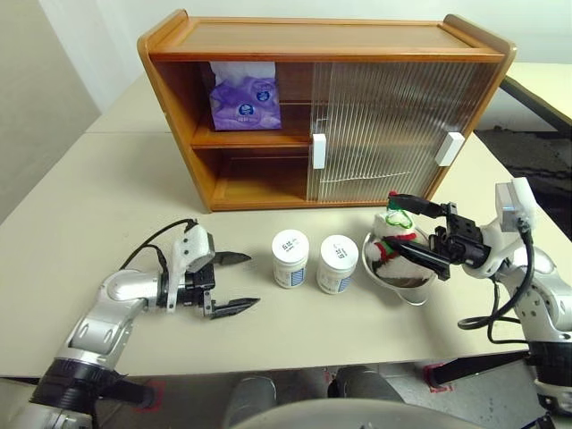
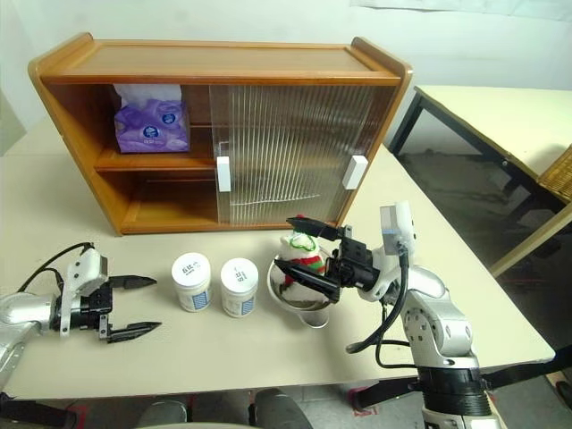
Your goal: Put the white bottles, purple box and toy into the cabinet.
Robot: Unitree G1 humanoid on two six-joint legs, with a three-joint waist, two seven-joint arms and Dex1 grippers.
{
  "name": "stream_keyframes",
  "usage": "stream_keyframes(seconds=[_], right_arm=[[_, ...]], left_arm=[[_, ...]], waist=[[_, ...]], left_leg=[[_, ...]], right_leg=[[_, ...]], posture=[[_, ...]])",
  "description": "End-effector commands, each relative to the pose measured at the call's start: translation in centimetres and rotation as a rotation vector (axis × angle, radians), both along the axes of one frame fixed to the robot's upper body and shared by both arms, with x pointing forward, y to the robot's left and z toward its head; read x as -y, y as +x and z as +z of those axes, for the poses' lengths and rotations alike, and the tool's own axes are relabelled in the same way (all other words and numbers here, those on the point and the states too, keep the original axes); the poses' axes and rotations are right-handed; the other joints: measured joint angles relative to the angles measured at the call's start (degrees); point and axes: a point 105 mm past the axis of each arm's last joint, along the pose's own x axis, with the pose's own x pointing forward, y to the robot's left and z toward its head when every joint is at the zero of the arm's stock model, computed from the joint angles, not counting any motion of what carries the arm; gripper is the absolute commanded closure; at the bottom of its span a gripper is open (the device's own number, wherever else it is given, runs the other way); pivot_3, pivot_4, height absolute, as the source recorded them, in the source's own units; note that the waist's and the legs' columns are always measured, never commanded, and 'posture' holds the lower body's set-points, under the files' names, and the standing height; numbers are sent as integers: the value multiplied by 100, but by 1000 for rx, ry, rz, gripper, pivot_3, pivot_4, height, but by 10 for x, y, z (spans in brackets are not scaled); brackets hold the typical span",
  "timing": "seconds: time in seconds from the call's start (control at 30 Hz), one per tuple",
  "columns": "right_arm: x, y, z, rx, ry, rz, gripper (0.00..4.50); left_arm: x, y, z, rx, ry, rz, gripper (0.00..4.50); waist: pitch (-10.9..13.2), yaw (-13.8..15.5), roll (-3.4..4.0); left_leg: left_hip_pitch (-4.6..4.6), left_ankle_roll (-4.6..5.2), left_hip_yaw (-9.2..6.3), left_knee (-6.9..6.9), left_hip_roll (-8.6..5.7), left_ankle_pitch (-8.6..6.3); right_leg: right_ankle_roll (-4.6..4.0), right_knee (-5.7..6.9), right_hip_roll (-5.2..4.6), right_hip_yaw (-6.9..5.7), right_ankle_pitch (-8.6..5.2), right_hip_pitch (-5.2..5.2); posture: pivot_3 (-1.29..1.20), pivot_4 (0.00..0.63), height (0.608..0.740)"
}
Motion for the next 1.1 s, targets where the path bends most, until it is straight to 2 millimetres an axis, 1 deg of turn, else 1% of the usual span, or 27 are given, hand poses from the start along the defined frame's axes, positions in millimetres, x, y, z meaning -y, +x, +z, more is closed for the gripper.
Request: stream_keyframes(seconds=[0.03, 0.1, 0.27, 0.33, 0.5, 0.6, 0.67, 0.77, 0.83, 0.9, 1.0, 1.07, 1.1], right_arm=[[1, 1, 1, 1, -16, 0, 0], [0, 1, 1, 1, -17, -1, 0], [-2, -1, 0, 1, -13, -7, 0], [-3, -2, 0, 1, -10, -9, 0], [-3, -2, 0, 2, -8, -15, 0], [-3, -2, 0, 2, -8, -18, 0], [-3, -2, 0, 2, -10, -19, 0], [-3, -2, 0, 1, -12, -19, 0], [-2, -2, 0, 2, -11, -21, 0], [-2, -2, 0, 2, -12, -21, 0], [-2, -2, 0, 2, -13, -19, 0], [-2, -1, 0, 1, -14, -16, 0], [-2, -1, 0, 1, -14, -15, 0]], left_arm=[[11, 2, -5, -13, -31, -52, 18], [15, 4, -10, -14, -30, -73, 18], [29, 14, -11, -13, -84, -83, 18], [39, 19, -12, -11, -99, -104, 18], [53, 26, -14, -16, -106, -129, 18], [60, 25, -17, -28, -106, -148, 18], [64, 22, -21, -69, -104, -162, 18], [64, 18, -26, -128, -103, -153, 693], [62, 18, -27, -134, -98, -137, 1273], [59, 19, -27, -128, -97, -112, 1325], [50, 27, -22, -100, -118, -36, 1325], [42, 37, -15, -53, -136, 44, 1325], [36, 45, -9, -14, -138, 103, 1325]], waist=[[-1, -2, 2], [-4, -12, 6], [-5, -58, 8], [-5, -73, 8], [-6, -117, 9], [-6, -156, 9], [-6, -171, 9], [-8, -184, 11], [-14, -188, 20], [-19, -188, 28], [-21, -188, 32], [-21, -189, 32], [-20, -197, 32]], left_leg=[[-1, 1, 0, 1, 0, 0], [-2, 2, 0, 4, 0, 1], [-8, 4, 2, 8, -1, 3], [-9, 5, 2, 10, -2, 4], [-12, 13, 3, 14, -8, 11], [-12, 14, 3, 15, -8, 12], [-13, 14, 3, 15, -8, 13], [-14, 16, 3, 16, -9, 15], [-12, 16, 3, 16, -10, 15], [-11, 17, 3, 16, -11, 15], [-10, 18, 3, 14, -11, 14], [-9, 18, 3, 11, -9, 14], [-9, 18, 3, 10, -8, 15]], right_leg=[[1, 0, 0, 0, 1, 0], [5, 0, 0, 1, 3, 1], [17, -1, 0, 2, 8, 1], [25, -1, 0, 3, 7, 3], [63, -14, 0, 13, 19, 13], [84, -17, 0, 14, 9, 15], [104, -17, 0, 14, 7, 16], [115, -17, 1, 14, 7, 17], [116, -18, 1, 15, 7, 22], [116, -21, 1, 16, 6, 26], [117, -21, 1, 17, 6, 26], [132, -20, 2, 17, -4, 25], [135, -20, 3, 17, -6, 24]], posture=[[-114, 0, 740], [-116, 0, 740], [-124, 0, 740], [-135, 0, 740], [-146, 0, 740], [-146, 0, 740], [-146, 0, 740], [-147, 0, 740], [-145, 0, 740], [-142, 0, 740], [-140, 0, 740], [-134, 0, 740], [-132, 0, 740]])
